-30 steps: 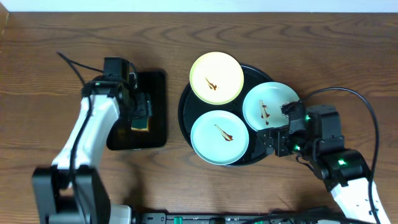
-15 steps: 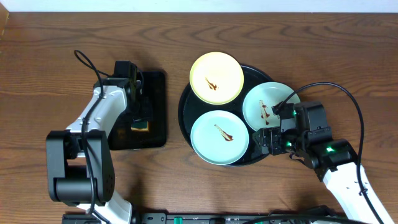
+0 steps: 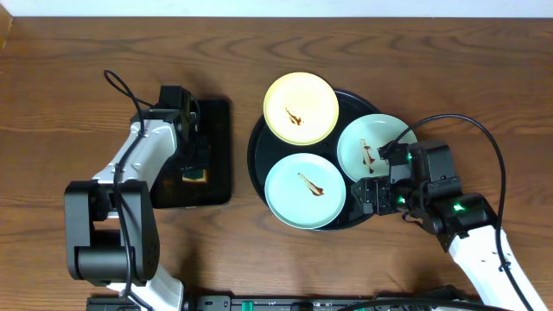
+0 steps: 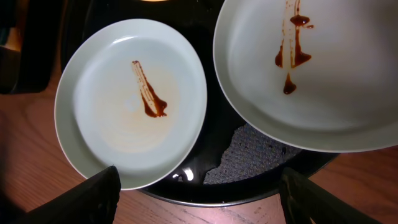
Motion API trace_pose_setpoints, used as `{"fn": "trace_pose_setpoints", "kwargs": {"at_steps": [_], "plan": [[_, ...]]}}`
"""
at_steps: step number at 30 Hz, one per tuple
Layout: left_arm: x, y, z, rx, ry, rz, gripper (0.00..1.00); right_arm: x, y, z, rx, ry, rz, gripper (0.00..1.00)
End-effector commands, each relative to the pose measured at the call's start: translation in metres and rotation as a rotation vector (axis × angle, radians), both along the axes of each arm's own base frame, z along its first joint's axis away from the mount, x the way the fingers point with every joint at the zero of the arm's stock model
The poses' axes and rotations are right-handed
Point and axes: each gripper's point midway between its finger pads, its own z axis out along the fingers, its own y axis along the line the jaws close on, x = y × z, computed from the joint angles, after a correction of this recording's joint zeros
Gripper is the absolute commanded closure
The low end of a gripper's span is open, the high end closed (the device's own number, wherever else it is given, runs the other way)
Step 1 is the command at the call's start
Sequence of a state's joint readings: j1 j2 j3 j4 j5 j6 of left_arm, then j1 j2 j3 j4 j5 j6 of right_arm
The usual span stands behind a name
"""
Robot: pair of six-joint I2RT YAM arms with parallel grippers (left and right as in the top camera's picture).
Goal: Clean dirty plates on tray and stack at the side
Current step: 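Grasp the green-and-orange sponge with the left gripper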
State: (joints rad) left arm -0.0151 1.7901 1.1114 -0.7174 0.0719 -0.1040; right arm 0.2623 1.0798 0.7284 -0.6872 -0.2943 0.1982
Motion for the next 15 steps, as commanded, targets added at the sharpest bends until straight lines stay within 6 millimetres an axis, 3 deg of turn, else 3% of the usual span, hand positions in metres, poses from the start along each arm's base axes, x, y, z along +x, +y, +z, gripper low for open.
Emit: {"fn": "trace_pose_setpoints", "kwargs": {"at_steps": [1,3,5,15], "plan": [[-0.010,0.002,-0.009,0.005,0.032,0.009,0.54,0.005,0.003,0.009,0.006,-0.021,-0.001,0.20],[-0.009,0.002,-0.009,0.005,0.029,0.009,0.57,0.005,0.003,0.009,0.006,-0.021,-0.001,0.20],[-0.010,0.002,-0.009,0.005,0.029,0.009,0.66,0.005,0.003,0.009,0.006,-0.021,-0.001,0.20],[-0.011,-0.011,-0.019,0.005,0.011,-0.032,0.70,0.005,0.003,0.009,0.007,-0.021,-0.001,0.19]]}}
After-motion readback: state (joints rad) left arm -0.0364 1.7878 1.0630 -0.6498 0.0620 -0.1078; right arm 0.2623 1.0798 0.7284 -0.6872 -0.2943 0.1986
